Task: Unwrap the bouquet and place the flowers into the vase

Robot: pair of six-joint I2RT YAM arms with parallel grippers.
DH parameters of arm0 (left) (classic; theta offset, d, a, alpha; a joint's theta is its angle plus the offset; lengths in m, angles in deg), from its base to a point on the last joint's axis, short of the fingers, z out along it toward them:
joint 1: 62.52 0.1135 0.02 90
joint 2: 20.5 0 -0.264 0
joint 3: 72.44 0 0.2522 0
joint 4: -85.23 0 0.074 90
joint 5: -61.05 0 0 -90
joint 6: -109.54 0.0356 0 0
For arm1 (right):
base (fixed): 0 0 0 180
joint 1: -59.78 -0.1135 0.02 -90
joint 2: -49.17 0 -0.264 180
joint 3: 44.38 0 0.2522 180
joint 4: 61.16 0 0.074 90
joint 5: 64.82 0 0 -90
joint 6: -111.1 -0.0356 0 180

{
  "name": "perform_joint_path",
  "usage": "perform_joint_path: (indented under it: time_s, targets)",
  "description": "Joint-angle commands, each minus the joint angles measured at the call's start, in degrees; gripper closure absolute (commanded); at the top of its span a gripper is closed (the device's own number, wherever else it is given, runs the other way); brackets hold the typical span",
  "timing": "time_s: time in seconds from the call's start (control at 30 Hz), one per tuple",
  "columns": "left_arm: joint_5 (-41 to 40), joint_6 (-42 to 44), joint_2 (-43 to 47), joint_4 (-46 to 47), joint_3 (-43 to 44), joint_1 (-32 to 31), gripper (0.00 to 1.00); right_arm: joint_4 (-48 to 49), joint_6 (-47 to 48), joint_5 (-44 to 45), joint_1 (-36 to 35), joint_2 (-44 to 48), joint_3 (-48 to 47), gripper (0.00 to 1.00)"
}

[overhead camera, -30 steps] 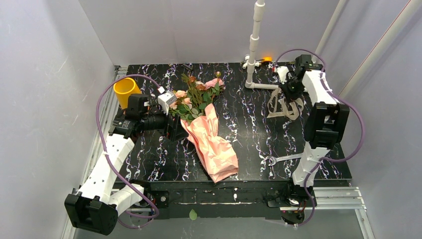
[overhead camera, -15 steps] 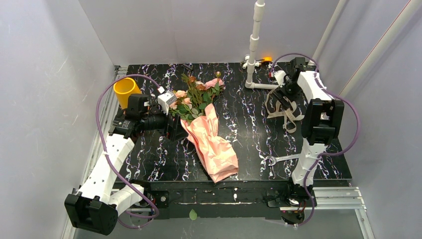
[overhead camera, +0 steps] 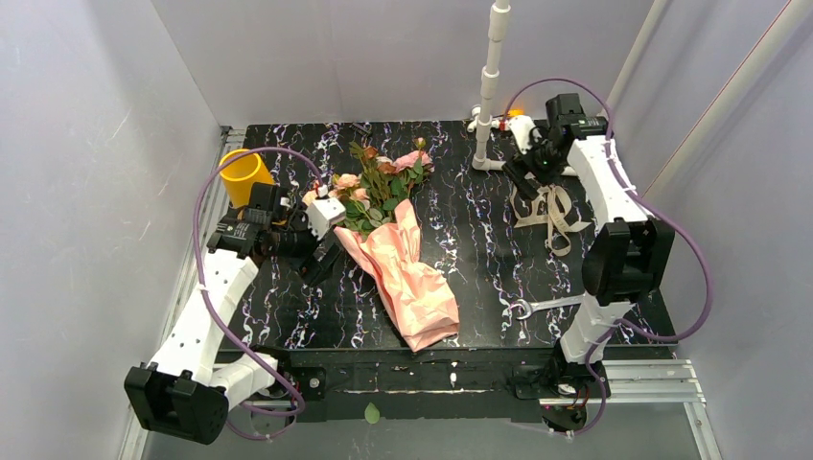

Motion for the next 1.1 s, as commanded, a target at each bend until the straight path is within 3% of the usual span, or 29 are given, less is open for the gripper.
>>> perform_joint_path:
  time_s: [0.0, 0.17, 0.3, 0.47, 0.9, 1.0, 1.07]
  targets:
    - [-3.58, 12.15, 2.66, -7.87, 1.4, 0.28, 0.02, -2.32, -4.44, -7.97, -3.67, 4.5, -1.12, 0.02]
    - [6.63, 10.72, 4.34, -6.48, -1.19, 0.25, 0.02, 0.52, -12.92, -17.3, -11.47, 9.26, 3.4, 0.02]
    - [11.54, 6.57, 4.91, -1.51, -3.89, 0.25, 0.02, 9.16, -22.84, -24.34, -20.45, 12.25, 9.06, 0.02]
    - [14.51, 1.46, 7.3, 4.71, -7.19, 0.25, 0.03, 19.08, -32.27, -22.29, -32.52, 11.57, 12.6, 0.06]
    - [11.35, -1.2, 10.56, 6.31, -10.72, 0.25, 0.03, 17.56, -36.41, -12.42, -49.24, -5.06, 1.76, 0.17]
    - [11.77, -1.54, 10.36, 6.31, -10.96, 0.26, 0.03, 16.87, -36.37, -10.92, -50.03, -7.2, 0.34, 0.28]
    - [11.74, -1.59, 10.45, 6.31, -11.08, 0.25, 0.03, 16.7, -36.35, -10.74, -50.09, -7.65, -0.15, 0.45]
